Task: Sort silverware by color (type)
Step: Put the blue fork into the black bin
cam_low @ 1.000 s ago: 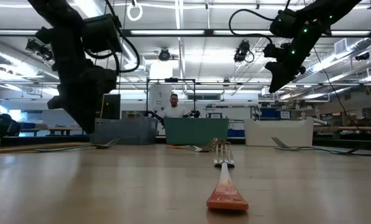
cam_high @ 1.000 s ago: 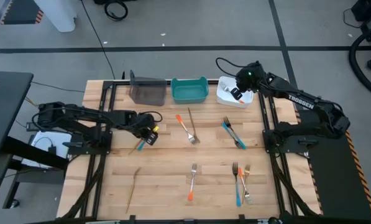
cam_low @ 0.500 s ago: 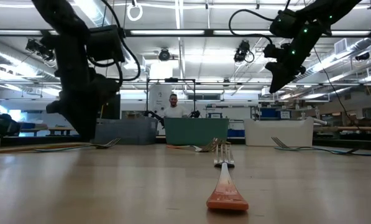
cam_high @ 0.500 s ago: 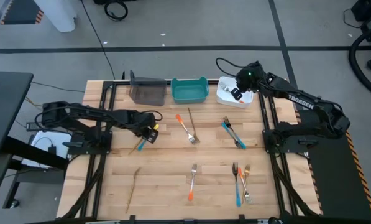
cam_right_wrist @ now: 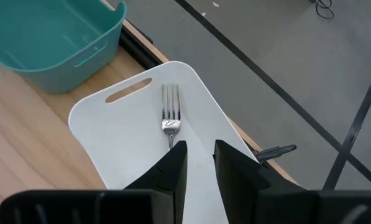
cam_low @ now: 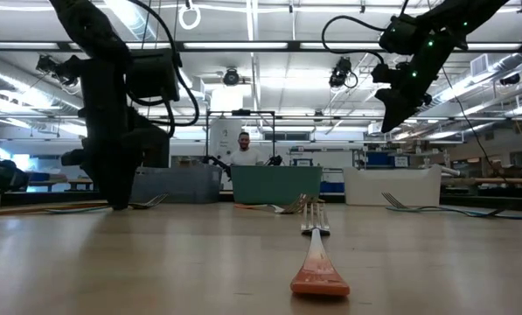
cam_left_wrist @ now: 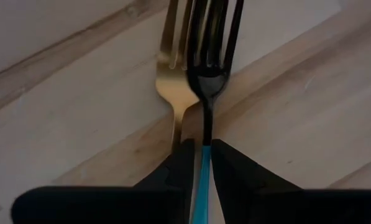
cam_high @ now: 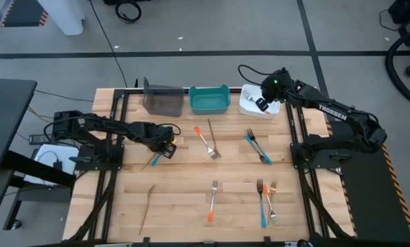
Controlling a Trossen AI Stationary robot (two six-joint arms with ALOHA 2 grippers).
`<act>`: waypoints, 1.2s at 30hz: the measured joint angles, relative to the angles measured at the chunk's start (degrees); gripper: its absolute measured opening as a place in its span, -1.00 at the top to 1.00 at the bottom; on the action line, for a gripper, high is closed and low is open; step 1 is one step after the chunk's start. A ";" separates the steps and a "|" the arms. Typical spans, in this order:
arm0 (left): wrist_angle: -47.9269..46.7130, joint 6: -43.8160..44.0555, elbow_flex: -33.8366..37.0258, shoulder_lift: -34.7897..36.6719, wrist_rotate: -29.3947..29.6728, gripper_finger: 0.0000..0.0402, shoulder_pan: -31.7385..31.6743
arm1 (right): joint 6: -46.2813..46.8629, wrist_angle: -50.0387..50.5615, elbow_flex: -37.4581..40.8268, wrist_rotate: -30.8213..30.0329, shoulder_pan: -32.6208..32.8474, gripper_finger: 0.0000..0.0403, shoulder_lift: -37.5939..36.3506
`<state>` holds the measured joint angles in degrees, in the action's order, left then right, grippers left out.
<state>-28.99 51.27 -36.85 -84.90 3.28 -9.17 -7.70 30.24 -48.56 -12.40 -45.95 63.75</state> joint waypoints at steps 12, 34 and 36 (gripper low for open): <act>0.57 -3.82 -6.16 -0.35 -0.95 0.94 2.61 | 0.02 0.00 0.00 0.00 0.00 0.56 0.00; -13.56 -64.47 -28.86 -0.81 15.60 0.94 -30.20 | 8.03 0.80 0.00 3.50 0.23 0.56 0.00; -9.81 -68.34 -28.77 -0.74 13.62 0.93 -32.58 | 9.61 0.86 0.00 3.52 0.52 0.56 0.00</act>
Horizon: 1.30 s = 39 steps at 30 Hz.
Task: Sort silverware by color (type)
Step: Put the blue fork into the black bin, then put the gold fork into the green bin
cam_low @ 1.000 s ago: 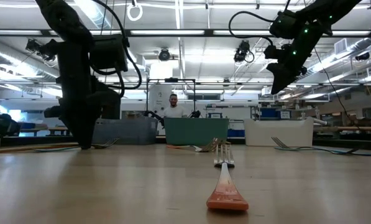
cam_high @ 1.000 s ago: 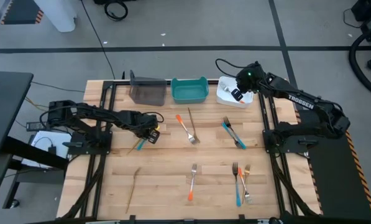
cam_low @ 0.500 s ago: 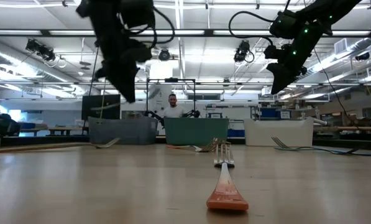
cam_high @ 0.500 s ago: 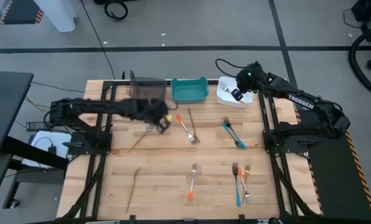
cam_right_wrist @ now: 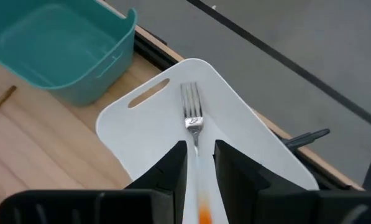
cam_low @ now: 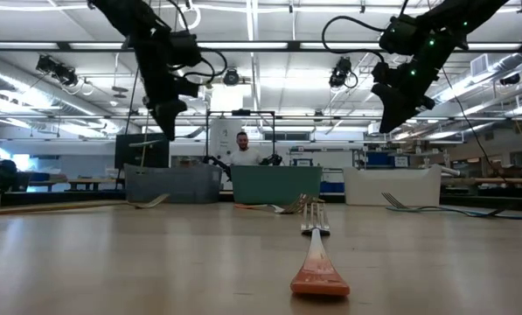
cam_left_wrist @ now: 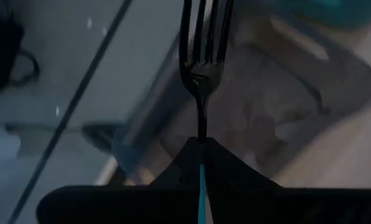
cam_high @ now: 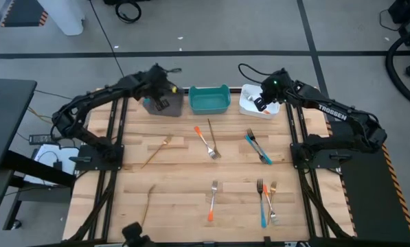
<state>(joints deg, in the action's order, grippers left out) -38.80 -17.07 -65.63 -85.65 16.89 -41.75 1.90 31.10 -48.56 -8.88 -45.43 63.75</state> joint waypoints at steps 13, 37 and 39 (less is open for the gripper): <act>3.88 -17.92 0.07 -7.28 -8.17 0.91 -2.67 | 8.99 1.95 0.00 2.31 4.84 0.56 0.00; -16.21 4.21 -6.07 -6.79 -23.17 0.57 1.12 | 36.42 -0.16 0.00 5.50 22.92 0.56 0.59; -18.20 6.23 -5.92 -5.16 -25.23 0.57 2.83 | 38.51 -1.95 0.00 6.01 24.83 0.56 1.46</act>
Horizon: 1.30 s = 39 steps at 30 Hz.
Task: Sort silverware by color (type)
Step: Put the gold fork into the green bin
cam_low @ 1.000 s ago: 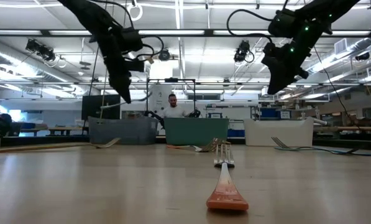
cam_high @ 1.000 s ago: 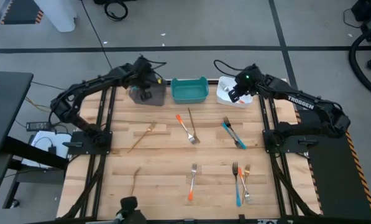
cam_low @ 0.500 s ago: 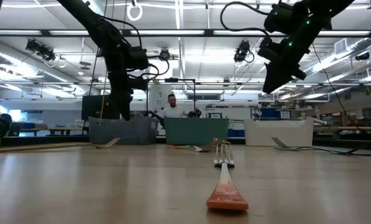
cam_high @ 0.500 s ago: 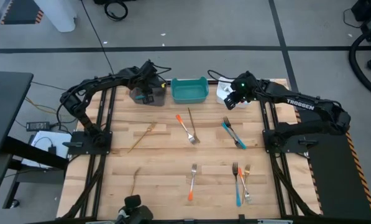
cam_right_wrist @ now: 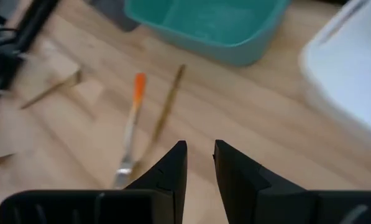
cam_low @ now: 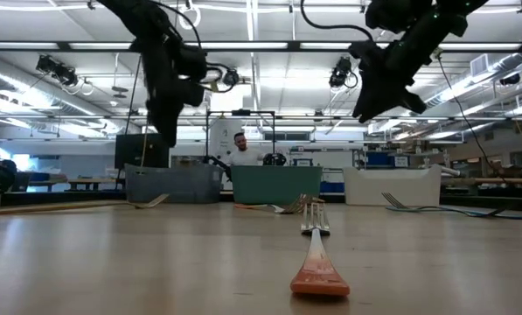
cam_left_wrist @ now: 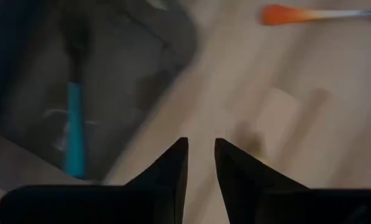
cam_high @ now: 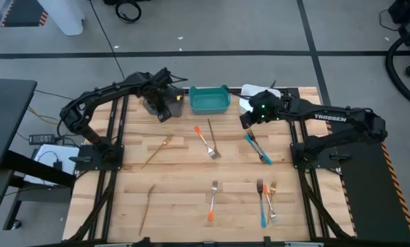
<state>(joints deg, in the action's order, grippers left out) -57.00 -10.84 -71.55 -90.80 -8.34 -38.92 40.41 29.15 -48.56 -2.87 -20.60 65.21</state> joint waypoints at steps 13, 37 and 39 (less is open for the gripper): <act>-3.34 9.34 0.09 10.66 -0.44 0.57 11.72 | 2.14 -20.98 -0.02 0.03 6.99 0.56 15.11; -2.94 20.69 0.11 22.69 0.58 0.57 13.19 | 6.09 -29.65 -4.94 2.13 7.80 0.36 36.36; -2.94 20.68 0.11 22.66 0.59 0.57 13.19 | 5.69 -25.96 -6.75 2.35 7.80 0.36 37.76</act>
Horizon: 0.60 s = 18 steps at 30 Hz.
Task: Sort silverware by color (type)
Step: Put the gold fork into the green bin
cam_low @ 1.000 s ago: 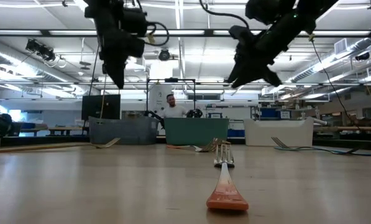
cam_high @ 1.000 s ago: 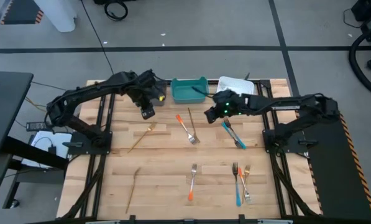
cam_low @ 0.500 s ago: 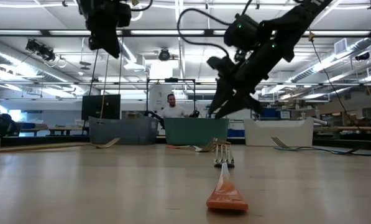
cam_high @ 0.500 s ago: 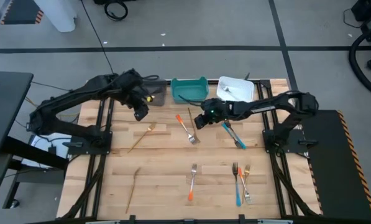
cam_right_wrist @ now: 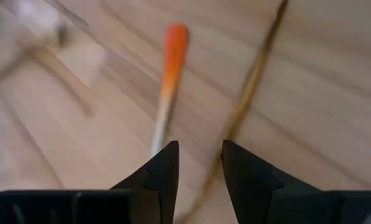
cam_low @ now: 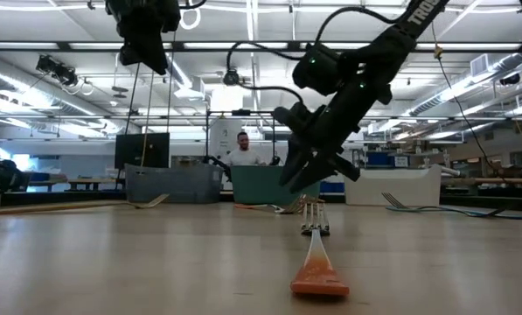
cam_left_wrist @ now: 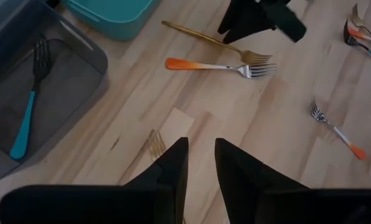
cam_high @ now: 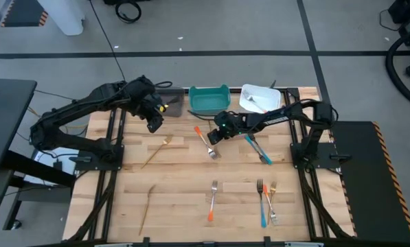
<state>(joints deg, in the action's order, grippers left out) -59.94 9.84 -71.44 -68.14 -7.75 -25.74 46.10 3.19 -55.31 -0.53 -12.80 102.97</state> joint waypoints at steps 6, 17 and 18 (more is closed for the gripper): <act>0.03 -0.80 0.00 0.00 0.00 0.57 0.00 | -0.40 9.36 -5.07 -0.74 0.00 0.36 2.85; 0.07 -2.26 0.00 -0.04 0.59 0.57 0.00 | 1.80 9.94 -5.77 -2.54 1.35 0.36 5.06; 0.09 -2.61 0.00 -0.04 0.61 0.57 0.00 | 1.89 9.42 -5.81 -2.74 1.47 0.36 5.44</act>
<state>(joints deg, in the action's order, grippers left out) -59.86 7.23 -71.44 -68.18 -7.14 -25.74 48.00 12.60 -61.11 -3.26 -11.33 108.41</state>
